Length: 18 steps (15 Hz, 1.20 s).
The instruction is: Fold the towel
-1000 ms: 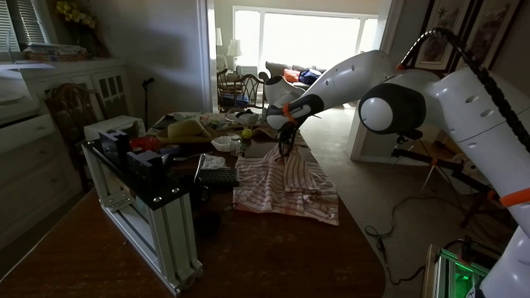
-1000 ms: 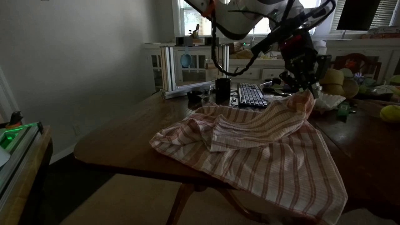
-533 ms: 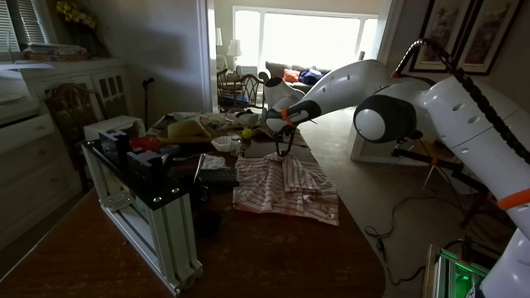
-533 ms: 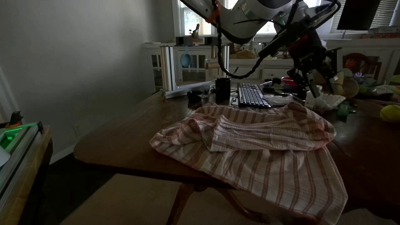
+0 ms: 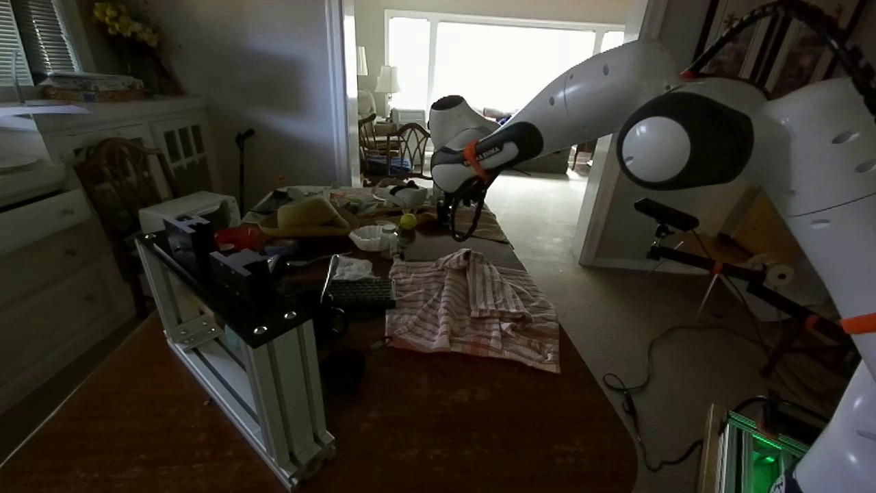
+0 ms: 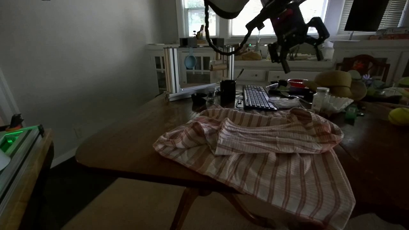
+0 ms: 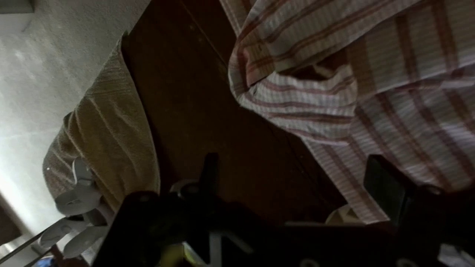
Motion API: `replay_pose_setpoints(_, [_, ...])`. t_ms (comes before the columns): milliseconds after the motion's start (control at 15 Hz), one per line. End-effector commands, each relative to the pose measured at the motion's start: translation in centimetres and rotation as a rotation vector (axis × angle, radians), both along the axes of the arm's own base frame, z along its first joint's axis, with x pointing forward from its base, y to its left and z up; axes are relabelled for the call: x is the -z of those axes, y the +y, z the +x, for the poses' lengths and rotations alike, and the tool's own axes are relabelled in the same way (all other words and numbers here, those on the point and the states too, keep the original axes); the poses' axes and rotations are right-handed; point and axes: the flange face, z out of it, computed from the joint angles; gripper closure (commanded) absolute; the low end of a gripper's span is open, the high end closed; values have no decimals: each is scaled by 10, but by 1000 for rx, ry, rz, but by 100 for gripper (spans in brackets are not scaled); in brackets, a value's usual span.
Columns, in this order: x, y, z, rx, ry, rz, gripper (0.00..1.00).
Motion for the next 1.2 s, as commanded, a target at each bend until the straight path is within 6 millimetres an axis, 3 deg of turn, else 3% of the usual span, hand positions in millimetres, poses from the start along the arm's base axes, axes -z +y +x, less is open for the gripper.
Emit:
replay_pose_setpoints(0, [-1,25,-49,-14,155,29,0])
replay_pose_setpoints(333, [6,55,-86,-81,237,128,0])
replay_pose_setpoints(733, [1,81,-118,-108,258,176,0])
replay_pose_setpoints(800, [-1,84,-121,-102,247,186,0])
replay_pose_setpoints(867, [4,79,-102,-94,249,149,0])
replay_pose_setpoints(1133, [-3,84,-112,-95,248,162,0])
